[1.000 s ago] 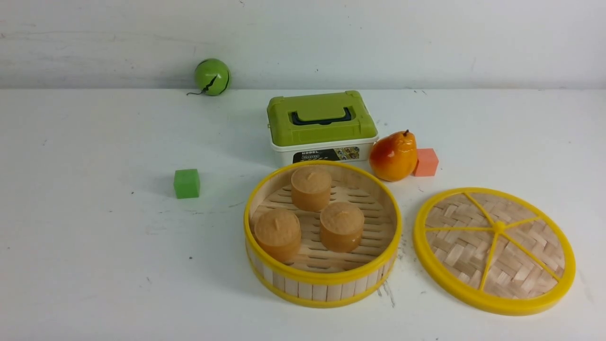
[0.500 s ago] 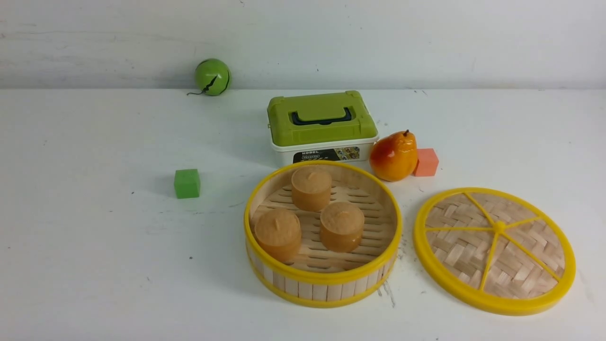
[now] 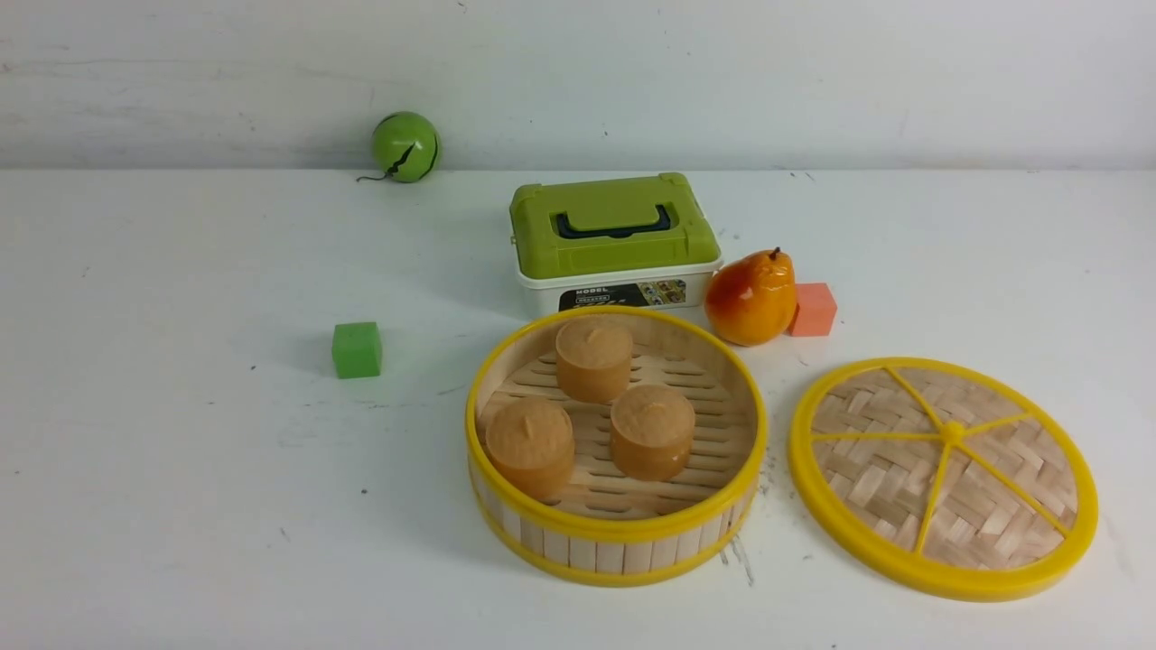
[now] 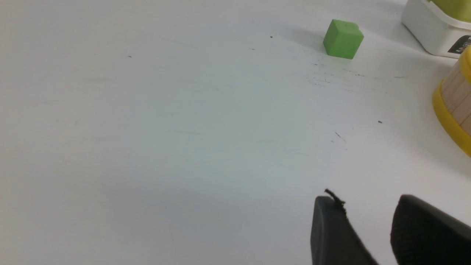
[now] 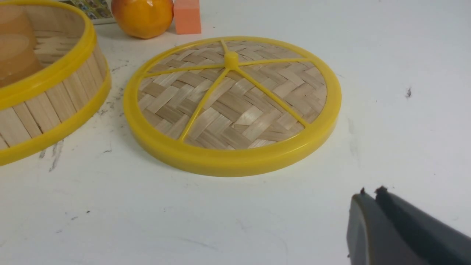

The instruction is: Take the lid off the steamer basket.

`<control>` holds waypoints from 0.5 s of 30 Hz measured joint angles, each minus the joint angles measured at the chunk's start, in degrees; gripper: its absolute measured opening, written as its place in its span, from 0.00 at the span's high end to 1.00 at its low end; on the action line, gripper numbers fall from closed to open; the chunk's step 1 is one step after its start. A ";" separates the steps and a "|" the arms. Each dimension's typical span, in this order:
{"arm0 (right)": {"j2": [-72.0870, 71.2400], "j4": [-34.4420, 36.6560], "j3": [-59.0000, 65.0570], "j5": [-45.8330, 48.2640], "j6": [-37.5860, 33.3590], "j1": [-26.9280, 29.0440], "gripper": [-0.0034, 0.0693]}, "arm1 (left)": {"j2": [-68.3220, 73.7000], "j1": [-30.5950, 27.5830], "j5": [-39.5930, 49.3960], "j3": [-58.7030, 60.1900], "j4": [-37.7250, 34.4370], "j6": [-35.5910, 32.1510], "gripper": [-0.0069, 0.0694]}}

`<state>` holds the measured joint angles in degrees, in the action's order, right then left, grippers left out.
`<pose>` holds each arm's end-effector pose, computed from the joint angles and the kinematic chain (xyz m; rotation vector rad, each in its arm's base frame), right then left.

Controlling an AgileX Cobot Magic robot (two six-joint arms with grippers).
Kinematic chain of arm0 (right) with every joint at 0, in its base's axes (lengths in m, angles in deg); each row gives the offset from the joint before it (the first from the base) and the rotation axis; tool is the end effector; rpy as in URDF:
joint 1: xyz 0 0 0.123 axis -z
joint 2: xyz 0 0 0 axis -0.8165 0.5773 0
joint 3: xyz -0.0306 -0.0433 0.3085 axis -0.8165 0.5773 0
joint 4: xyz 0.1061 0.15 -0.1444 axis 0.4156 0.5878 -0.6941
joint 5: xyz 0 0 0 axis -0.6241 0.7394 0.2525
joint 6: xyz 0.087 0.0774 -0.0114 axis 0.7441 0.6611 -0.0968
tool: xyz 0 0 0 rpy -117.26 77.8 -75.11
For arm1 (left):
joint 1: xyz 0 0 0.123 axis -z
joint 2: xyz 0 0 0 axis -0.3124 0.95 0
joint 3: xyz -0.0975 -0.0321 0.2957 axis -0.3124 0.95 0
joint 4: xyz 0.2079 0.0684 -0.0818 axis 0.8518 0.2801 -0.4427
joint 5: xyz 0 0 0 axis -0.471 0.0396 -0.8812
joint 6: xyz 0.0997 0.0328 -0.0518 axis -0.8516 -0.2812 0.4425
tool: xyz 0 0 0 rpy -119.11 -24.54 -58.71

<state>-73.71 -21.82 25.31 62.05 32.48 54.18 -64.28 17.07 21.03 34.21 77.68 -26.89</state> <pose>0.0305 -0.0007 0.1649 0.0901 1.8747 0.0674 0.0313 -0.0006 0.1631 -0.2223 1.8599 -0.1518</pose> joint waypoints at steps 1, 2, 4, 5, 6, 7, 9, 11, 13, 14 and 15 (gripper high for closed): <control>0.00 0.00 0.00 0.00 0.00 0.00 0.91 | 0.00 0.00 0.00 0.00 0.00 0.00 0.60; 0.00 0.00 0.00 0.00 0.00 0.00 0.91 | 0.00 0.00 0.00 0.00 0.00 0.00 0.60; 0.00 0.00 0.00 0.00 0.00 0.00 0.91 | 0.00 0.00 0.00 0.00 0.00 0.00 0.60; 0.00 0.00 0.00 0.00 0.00 0.00 0.91 | 0.00 0.00 0.00 0.00 0.00 0.00 0.60; 0.00 0.00 0.00 0.00 0.00 0.00 0.91 | 0.00 0.00 0.00 0.00 0.00 0.00 0.60; 0.00 0.00 0.00 0.00 0.00 0.00 0.91 | 0.00 0.00 0.00 0.00 0.00 0.00 0.60; 0.00 0.00 0.00 0.00 0.00 0.00 0.91 | 0.00 0.00 0.00 0.00 0.00 0.00 0.60; 0.00 0.00 0.00 0.00 0.00 0.00 0.91 | 0.00 0.00 0.00 0.00 0.00 0.00 0.60; 0.00 0.00 0.00 0.00 0.00 0.00 0.91 | 0.00 0.00 0.00 0.00 0.00 0.00 0.60; 0.00 0.00 0.00 0.00 0.00 0.00 0.90 | 0.00 0.00 0.00 0.00 0.00 0.00 0.60; 0.00 0.00 0.00 0.00 0.00 0.00 0.90 | 0.00 0.00 0.00 0.00 0.00 0.00 0.60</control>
<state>-73.71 -21.82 25.31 62.05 32.48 54.18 -64.28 17.07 21.03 34.21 77.68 -26.89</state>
